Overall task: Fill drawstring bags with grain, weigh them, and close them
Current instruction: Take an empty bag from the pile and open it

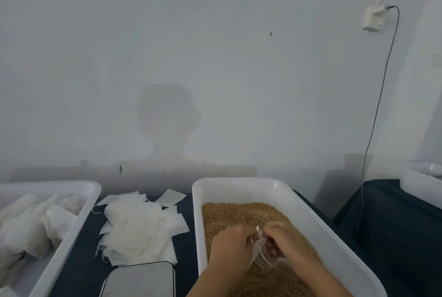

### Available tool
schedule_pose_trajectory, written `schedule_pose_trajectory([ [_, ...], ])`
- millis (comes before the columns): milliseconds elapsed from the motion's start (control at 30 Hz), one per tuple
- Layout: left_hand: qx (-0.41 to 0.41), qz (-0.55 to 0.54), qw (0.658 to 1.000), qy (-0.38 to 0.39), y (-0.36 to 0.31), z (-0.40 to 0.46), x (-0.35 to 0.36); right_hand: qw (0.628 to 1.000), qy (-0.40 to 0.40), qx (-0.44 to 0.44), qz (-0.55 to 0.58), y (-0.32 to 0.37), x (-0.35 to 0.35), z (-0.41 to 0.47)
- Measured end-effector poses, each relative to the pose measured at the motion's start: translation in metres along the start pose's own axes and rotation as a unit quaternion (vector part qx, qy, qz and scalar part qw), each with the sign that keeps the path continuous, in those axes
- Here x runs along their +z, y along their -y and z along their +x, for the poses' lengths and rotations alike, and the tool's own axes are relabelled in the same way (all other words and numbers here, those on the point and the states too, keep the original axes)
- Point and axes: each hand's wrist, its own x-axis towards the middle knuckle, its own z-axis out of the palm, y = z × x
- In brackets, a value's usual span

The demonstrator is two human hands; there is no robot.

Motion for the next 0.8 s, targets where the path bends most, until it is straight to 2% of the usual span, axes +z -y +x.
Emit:
schedule_pose_trajectory([
  [133,0.0,0.056,0.997,0.057,-0.001,-0.002,0.006,1.0,0.003,0.016,0.006,0.003,0.002,-0.003],
  [200,0.002,0.067,0.996,0.059,-0.002,-0.003,0.006,1.0,-0.015,0.022,0.011,0.003,0.002,-0.003],
  [333,0.012,0.045,0.999,-0.024,-0.002,-0.004,0.002,0.998,-0.007,0.02,0.058,0.005,0.002,-0.005],
  [367,0.01,0.035,0.998,-0.051,-0.002,-0.004,0.001,0.999,-0.028,0.007,0.043,0.003,0.002,-0.005],
  [400,0.004,0.032,0.997,-0.073,-0.001,-0.004,0.0,0.997,-0.068,-0.007,-0.025,0.001,0.0,-0.004],
  [467,-0.014,0.03,0.995,-0.098,-0.001,-0.003,-0.003,0.961,-0.152,-0.038,-0.229,-0.006,-0.005,-0.001],
  [533,-0.039,0.039,0.994,-0.093,0.0,-0.003,-0.004,0.93,-0.171,-0.033,-0.324,-0.009,-0.01,-0.003],
  [600,-0.069,0.055,0.995,-0.05,0.0,-0.004,-0.002,0.924,-0.105,0.024,-0.367,-0.012,-0.014,-0.005],
  [667,-0.105,0.058,0.992,0.037,0.001,-0.006,0.001,0.902,-0.028,0.065,-0.425,-0.015,-0.011,-0.008],
  [733,-0.111,0.094,0.982,0.119,0.001,-0.006,0.005,0.872,-0.037,0.051,-0.485,-0.016,-0.008,-0.011],
  [800,-0.107,0.131,0.971,0.171,0.001,-0.007,0.006,0.85,-0.058,0.051,-0.522,-0.015,-0.007,-0.01],
])
